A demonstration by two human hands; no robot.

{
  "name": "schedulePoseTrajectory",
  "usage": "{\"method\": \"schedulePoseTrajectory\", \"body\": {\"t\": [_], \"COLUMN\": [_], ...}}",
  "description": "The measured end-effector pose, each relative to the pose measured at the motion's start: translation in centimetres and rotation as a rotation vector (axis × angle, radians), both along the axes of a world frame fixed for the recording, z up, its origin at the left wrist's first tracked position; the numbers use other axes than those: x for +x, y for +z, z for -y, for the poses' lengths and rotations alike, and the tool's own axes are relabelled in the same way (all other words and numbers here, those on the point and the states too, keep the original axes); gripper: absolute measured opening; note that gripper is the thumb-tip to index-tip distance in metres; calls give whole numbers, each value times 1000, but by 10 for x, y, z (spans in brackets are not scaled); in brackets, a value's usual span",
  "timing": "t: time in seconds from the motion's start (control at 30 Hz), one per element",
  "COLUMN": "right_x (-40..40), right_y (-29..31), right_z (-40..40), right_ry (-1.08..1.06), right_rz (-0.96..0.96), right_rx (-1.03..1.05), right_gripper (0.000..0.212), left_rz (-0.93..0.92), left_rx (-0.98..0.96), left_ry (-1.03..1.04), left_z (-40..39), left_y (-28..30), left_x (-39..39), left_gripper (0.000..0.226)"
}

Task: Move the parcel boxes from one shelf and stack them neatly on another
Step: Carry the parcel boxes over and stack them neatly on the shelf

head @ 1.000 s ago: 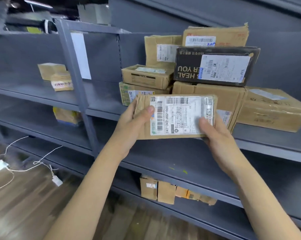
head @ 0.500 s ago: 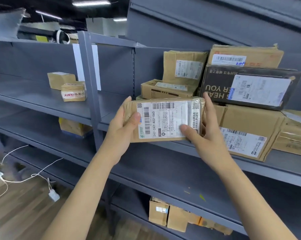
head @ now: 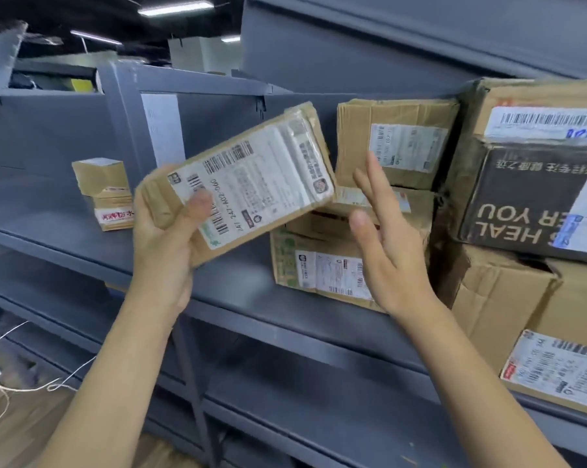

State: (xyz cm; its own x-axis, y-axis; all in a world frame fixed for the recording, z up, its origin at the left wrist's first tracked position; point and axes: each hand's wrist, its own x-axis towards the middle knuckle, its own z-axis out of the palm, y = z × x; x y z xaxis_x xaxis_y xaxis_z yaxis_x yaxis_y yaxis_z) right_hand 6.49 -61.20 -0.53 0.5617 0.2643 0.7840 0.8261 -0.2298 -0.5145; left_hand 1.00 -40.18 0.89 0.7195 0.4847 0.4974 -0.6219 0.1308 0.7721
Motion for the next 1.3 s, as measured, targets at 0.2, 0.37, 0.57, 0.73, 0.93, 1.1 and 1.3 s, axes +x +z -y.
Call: {"method": "schedulePoseTrajectory", "body": {"t": [0.2,0.37,0.57,0.73,0.93,1.1,1.3], "right_x": [49,58,52,58,94,101,102], "right_y": [-17,-14,2,38,52,49,55], "right_z": [8,18,13,4,-1,2,3], "right_ry": [-603,-710,-665,-754,-940,-936,-932], "right_rz": [231,229,106,1,-249,-360,-371], "right_rx": [-579,-603,-427,-91,-317,-316,-309], "right_gripper": [65,58,47,56,71,69,66], "left_rz": [32,26,-1,-15,-126,-215,-273], "left_rx": [-47,-10,192,327,549,730,758], "left_ry": [-49,-178,-397,-533,-600,-720,-725], "left_z": [-9,-12,-5,23,37,42,41], "left_y": [7,20,54,61,51,50,58], "left_x": [51,95,152,194,240,258,261], "left_gripper": [52,55,34,43,66,75,54]}}
